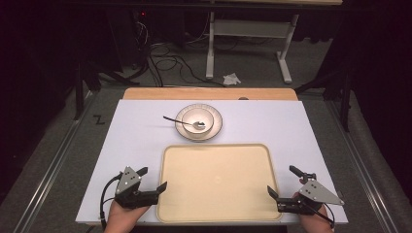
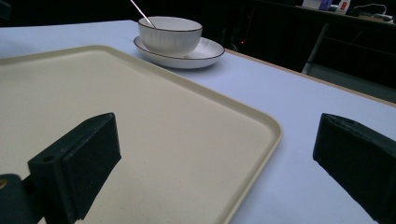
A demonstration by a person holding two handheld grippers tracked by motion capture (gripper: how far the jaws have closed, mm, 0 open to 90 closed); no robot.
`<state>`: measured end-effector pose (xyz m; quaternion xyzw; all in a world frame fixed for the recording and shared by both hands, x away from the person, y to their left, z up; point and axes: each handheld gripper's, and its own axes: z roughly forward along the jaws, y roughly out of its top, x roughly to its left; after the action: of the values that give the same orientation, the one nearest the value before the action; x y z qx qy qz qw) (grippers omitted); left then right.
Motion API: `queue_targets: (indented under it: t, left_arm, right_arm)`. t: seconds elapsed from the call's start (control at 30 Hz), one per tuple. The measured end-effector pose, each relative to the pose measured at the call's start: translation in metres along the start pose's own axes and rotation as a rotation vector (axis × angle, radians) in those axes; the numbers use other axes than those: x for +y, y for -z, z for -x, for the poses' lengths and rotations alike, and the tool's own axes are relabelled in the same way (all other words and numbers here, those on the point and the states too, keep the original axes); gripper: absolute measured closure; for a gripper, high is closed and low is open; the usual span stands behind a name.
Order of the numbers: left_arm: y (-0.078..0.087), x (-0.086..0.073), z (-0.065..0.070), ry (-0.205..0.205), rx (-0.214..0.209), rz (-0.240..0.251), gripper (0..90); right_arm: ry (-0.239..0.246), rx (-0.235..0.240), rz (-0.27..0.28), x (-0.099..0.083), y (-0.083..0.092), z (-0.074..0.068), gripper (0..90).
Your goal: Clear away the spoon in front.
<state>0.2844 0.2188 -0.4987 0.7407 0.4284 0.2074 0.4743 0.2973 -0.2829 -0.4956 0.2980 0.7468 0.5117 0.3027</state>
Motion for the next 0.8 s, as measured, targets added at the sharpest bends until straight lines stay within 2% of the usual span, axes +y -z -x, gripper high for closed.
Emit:
queue_targets:
  t: [0.47,0.57,0.6,0.63,0.67,0.77,0.8]
  left_arm:
    - [-0.001,-0.001,-0.001,0.007,-0.002,-0.009,14.1]
    - [-0.002,-0.001,-0.004,0.031,-0.010,-0.006,15.8]
    - [-0.005,-0.001,-0.007,0.056,-0.021,-0.009,16.5]
    - [-0.005,-0.001,-0.007,0.056,-0.021,-0.009,16.8]
    - [-0.009,-0.001,-0.012,0.079,-0.027,-0.013,16.9]
    - [-0.016,-0.001,-0.015,0.096,-0.031,-0.023,16.9]
    - [-0.022,0.000,-0.016,0.089,-0.029,-0.038,16.5]
  right_arm:
    - [0.002,0.006,-0.005,-0.001,-0.002,0.000,1.5]
    - [-0.003,0.004,-0.007,-0.001,-0.003,0.000,1.6]
    - [-0.003,-0.001,-0.009,-0.001,-0.002,0.000,1.6]
    - [-0.005,0.001,-0.007,-0.002,-0.002,0.001,1.7]
    - [-0.008,0.002,-0.007,-0.002,-0.002,0.001,1.7]
    - [-0.017,0.000,-0.015,-0.004,-0.001,0.002,1.7]
    - [-0.016,-0.005,-0.016,-0.006,-0.001,0.005,1.8]
